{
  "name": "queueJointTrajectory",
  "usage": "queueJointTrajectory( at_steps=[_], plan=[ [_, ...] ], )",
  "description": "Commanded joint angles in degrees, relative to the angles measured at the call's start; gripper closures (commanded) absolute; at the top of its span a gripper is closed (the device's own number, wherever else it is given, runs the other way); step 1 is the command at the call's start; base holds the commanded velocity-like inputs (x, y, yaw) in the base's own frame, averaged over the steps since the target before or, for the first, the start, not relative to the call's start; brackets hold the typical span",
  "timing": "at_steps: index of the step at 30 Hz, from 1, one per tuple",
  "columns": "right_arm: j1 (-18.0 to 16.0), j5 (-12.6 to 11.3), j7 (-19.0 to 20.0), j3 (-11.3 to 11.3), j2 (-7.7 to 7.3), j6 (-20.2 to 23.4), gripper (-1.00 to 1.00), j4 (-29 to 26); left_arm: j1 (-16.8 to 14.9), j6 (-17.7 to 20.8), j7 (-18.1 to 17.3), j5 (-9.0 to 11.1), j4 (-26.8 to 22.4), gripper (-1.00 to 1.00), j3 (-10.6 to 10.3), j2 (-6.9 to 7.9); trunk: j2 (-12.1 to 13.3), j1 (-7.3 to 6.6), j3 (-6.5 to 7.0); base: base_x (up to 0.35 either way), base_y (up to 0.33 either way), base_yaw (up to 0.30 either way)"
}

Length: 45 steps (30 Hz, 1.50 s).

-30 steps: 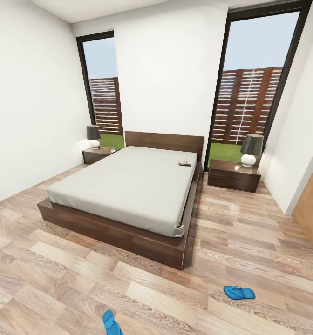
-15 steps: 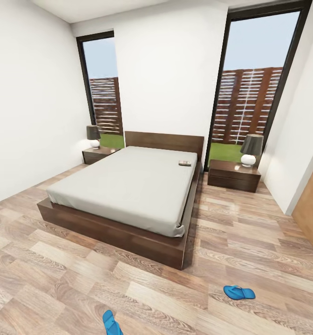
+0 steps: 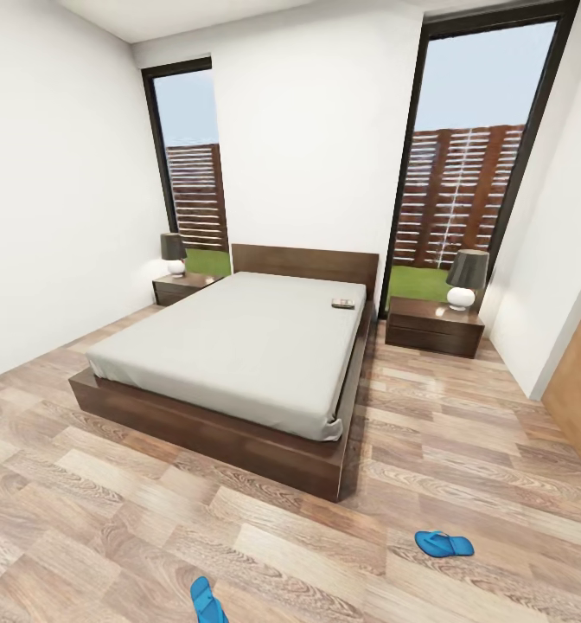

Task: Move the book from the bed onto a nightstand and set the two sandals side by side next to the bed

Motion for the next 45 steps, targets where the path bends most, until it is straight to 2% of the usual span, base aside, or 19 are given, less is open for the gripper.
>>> queueJointTrajectory(
  at_steps=[1, 18, 45],
  plan=[
    [0.0, 0.0, -0.1, 0.0, 0.01, 0.0, -1.0, 0.0, 0.0, -0.1, 0.1, 0.0, -0.1, -1.0, 0.0, 0.0, 0.0, 0.0, -0.04, 0.0, 0.0, 0.0],
    [0.0, 0.0, -0.1, 0.0, 0.13, 0.0, -1.0, -2.3, 0.0, -0.1, 0.0, 0.0, -0.1, -1.0, 0.0, 0.03, 0.0, 0.0, -0.04, 0.0, 0.0, 0.0],
    [0.0, 0.0, -0.1, 0.0, 0.05, 0.1, -1.0, -2.6, 0.0, -0.1, 0.0, 0.0, -0.1, -1.0, 0.0, 0.07, 0.0, 0.0, -0.04, 0.0, 0.0, 0.0]
  ],
)
